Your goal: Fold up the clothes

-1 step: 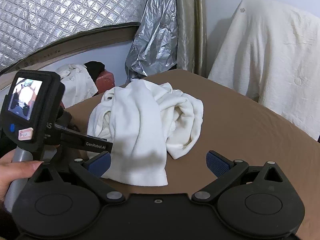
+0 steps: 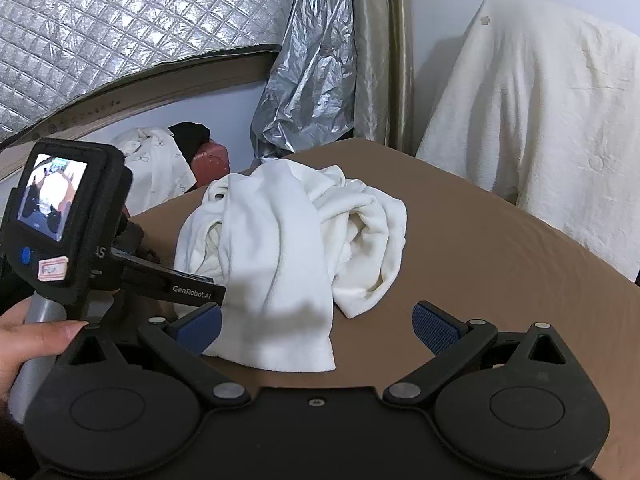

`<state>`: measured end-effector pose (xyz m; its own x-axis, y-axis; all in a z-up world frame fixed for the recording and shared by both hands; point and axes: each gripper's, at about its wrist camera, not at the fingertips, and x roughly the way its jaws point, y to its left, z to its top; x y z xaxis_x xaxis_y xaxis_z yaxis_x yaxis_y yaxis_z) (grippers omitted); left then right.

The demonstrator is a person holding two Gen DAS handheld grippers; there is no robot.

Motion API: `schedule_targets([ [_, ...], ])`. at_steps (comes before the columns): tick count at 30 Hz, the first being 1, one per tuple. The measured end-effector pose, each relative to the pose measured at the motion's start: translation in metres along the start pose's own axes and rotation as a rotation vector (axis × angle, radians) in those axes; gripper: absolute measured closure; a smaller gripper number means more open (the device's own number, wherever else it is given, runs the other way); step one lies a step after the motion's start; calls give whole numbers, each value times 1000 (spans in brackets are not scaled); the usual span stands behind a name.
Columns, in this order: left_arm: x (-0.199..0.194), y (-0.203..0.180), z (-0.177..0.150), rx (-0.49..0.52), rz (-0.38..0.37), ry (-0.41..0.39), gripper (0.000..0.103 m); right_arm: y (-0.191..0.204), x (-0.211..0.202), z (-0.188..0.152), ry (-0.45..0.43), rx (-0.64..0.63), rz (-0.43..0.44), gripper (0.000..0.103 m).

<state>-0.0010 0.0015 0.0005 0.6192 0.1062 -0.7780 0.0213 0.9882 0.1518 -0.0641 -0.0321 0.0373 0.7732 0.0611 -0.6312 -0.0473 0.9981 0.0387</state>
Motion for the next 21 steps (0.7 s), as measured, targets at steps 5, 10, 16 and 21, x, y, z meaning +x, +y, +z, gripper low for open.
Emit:
schedule_targets([
  [5,-3,6,-2,-8,-50,-38,0,-2,-2,-2,-4,12,0,0],
  [10,-6,5,1,14,-63,-53,0,-5,-4,-4,-9,24,-1,0],
  [16,-5,-3,-1,24,-81,-52,1,-7,4,-5,0,34,-3,0],
  [21,-1,7,-2,-114,-248,-51,0,-8,2,-9,7,41,8,0],
])
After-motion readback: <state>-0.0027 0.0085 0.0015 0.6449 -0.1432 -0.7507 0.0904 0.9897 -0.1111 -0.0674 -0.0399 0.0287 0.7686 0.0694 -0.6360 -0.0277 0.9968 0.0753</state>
